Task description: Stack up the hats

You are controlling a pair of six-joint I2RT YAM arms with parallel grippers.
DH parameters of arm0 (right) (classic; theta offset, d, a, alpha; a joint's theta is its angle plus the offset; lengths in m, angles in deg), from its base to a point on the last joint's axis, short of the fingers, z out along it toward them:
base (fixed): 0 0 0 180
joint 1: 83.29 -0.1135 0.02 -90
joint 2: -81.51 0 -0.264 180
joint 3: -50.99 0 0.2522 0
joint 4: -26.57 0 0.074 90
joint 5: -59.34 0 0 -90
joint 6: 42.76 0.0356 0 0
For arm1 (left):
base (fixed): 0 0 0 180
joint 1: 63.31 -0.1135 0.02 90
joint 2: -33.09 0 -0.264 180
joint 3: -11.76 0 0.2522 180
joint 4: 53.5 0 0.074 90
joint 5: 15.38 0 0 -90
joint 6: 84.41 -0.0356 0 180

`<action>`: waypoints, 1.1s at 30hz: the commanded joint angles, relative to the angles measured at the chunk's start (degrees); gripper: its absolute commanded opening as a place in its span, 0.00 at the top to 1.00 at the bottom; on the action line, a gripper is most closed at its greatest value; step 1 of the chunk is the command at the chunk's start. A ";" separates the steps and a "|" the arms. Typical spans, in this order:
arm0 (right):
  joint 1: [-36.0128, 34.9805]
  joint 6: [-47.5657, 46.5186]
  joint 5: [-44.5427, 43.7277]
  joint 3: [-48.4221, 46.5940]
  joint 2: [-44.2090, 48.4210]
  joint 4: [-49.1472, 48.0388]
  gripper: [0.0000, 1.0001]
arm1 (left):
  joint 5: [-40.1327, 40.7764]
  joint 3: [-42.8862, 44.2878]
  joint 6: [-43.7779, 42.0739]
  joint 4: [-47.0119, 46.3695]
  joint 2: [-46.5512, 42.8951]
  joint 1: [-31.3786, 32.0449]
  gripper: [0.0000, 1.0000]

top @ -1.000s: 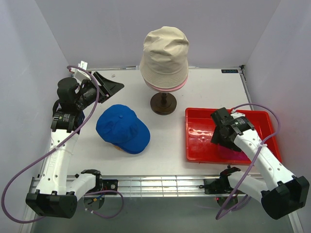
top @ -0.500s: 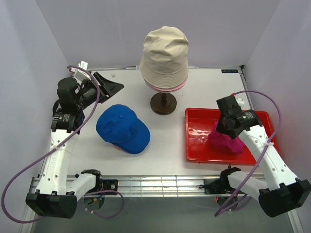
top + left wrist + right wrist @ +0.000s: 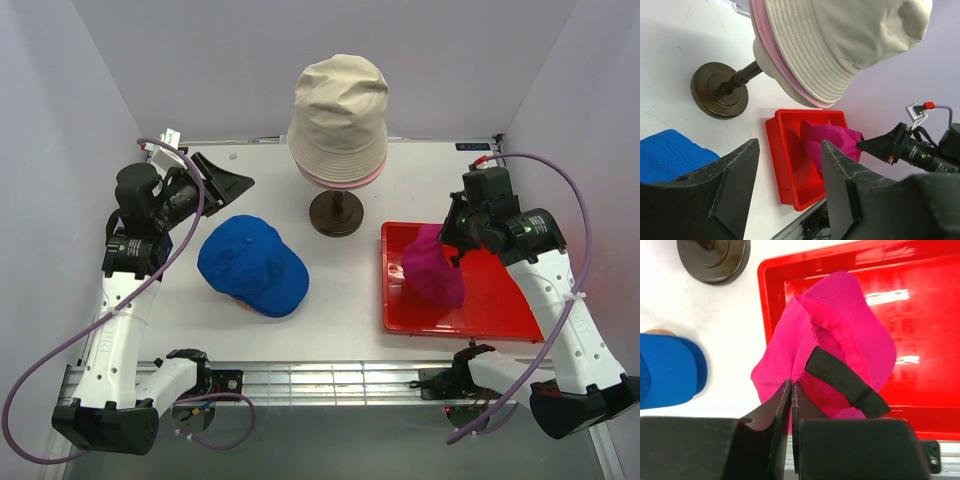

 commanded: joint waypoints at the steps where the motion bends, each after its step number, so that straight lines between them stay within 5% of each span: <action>1: 0.15 1.37 5.85 5.51 1.06 -5.77 0.92 | -0.11 0.90 -1.65 1.17 -1.38 0.26 0.37; 28: -1.87 18.78 18.70 6.51 -6.49 -28.46 0.92 | 1.30 -0.41 -2.00 1.44 -0.85 0.26 0.38; 33: -4.68 17.82 17.82 7.57 -8.68 -31.01 0.83 | 1.12 -0.59 -2.00 1.35 -0.77 0.26 0.38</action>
